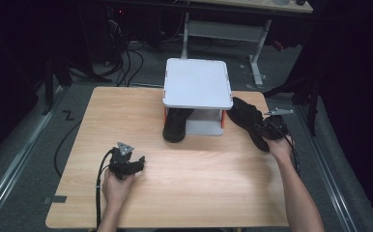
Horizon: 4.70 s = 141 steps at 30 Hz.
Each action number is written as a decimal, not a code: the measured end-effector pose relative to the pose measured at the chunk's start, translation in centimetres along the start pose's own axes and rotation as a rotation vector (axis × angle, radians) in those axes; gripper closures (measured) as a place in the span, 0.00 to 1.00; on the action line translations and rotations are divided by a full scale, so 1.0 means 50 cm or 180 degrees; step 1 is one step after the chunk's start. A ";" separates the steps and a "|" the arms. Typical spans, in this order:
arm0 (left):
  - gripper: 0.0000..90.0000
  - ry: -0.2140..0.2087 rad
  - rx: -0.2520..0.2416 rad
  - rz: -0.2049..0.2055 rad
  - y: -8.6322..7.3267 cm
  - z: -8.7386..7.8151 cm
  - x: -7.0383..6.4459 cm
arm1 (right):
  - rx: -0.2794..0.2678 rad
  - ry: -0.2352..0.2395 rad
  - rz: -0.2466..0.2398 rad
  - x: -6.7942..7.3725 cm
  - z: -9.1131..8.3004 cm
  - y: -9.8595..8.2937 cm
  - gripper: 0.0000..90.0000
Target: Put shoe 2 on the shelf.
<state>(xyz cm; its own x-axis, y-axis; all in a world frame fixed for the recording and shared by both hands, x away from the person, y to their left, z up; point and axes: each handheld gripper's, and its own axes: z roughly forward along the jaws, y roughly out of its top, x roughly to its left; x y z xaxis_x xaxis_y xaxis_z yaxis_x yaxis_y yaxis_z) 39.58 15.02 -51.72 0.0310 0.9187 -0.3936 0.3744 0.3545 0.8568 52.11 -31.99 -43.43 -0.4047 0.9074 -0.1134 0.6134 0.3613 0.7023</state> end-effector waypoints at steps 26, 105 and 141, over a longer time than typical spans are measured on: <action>0.35 -0.0016 0.0009 -0.0010 0.001 -0.001 0.001 | -0.0158 0.0187 -0.0018 0.016 -0.030 0.003 0.98; 0.29 -0.0738 -0.0330 -0.0102 0.236 0.018 -0.196 | -0.0601 0.0756 -0.0586 0.234 -0.224 -0.064 0.98; 0.47 -0.0565 -0.0181 0.0000 0.310 0.150 -0.287 | -0.0366 0.0712 -0.0316 0.300 -0.113 0.009 0.98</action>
<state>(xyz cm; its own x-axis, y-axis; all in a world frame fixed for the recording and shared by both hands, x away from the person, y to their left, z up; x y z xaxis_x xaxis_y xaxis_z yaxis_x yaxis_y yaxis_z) 51.91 6.04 -35.30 0.1961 0.8753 -0.4420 0.3217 0.3683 0.8722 42.46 -19.43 -40.85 -0.6067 0.7941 -0.0365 0.4873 0.4078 0.7722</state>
